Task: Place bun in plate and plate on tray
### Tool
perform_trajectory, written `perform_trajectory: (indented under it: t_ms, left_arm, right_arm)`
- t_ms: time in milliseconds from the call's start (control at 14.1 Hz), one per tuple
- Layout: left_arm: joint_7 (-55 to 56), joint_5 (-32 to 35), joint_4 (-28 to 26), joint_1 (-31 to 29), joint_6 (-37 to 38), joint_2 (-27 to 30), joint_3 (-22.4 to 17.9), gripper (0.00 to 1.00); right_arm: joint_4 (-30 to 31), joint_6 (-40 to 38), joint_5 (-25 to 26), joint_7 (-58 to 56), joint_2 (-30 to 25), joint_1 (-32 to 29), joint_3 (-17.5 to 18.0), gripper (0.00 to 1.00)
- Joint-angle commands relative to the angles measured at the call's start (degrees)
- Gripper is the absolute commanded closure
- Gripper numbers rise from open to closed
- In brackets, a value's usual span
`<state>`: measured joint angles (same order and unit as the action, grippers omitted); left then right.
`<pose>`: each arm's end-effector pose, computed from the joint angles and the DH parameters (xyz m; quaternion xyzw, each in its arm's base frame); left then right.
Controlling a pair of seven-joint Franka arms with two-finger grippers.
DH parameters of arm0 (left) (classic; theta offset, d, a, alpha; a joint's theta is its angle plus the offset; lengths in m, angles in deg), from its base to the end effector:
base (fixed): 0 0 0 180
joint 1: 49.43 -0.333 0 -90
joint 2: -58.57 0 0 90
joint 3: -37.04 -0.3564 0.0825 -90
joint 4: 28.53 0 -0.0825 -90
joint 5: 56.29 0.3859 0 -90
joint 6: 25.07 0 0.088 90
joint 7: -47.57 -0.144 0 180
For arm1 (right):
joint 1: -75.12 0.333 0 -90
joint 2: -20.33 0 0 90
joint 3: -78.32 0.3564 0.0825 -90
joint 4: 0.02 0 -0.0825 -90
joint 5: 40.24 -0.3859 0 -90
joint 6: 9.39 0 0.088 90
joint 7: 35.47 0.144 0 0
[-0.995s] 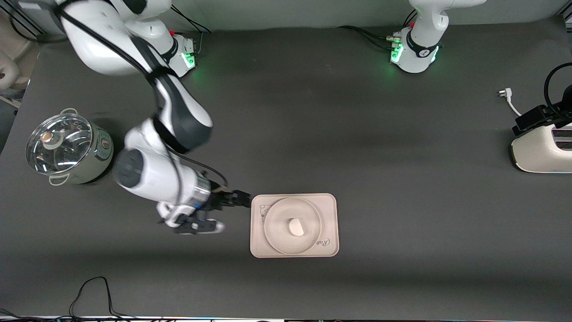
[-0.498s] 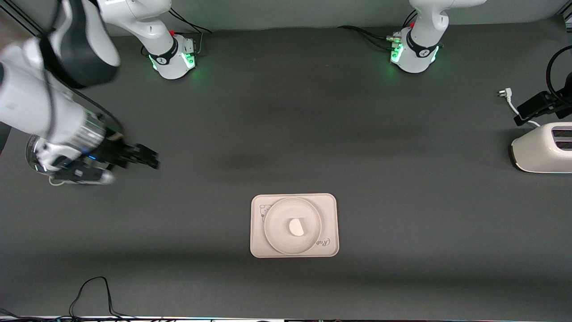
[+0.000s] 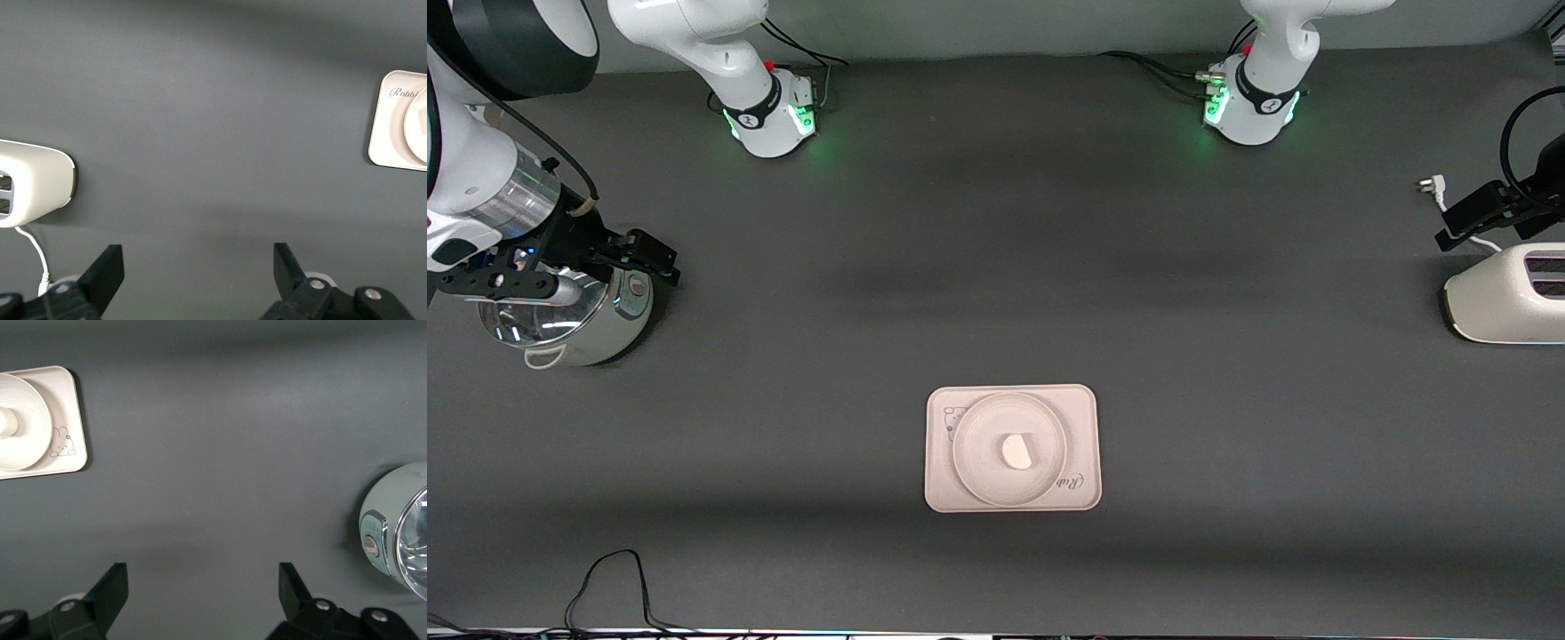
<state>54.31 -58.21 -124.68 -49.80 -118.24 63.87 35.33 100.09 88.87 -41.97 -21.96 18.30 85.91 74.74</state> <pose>0.5299 0.0153 0.6320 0.9966 0.0774 0.0195 0.0189 0.5472 0.0727 0.5758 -0.9982 0.0571 0.0014 0.0161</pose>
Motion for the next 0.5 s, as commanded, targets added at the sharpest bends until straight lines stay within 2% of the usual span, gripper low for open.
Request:
perform_trajectory:
  t_ms: [0, 427]
  left_arm:
    - [-0.8, -0.5, -0.8, 0.5, -0.4, 1.2, 0.6, 0.0]
    - [-0.8, -0.6, -0.4, 0.7, -0.4, 1.1, 0.7, 0.0]
  right_arm:
    - [0.4, -0.4, 1.3, -0.2, 0.4, -0.5, 0.9, 0.0]
    - [0.7, -0.5, 1.2, -3.7, 0.5, -2.9, 1.7, 0.0]
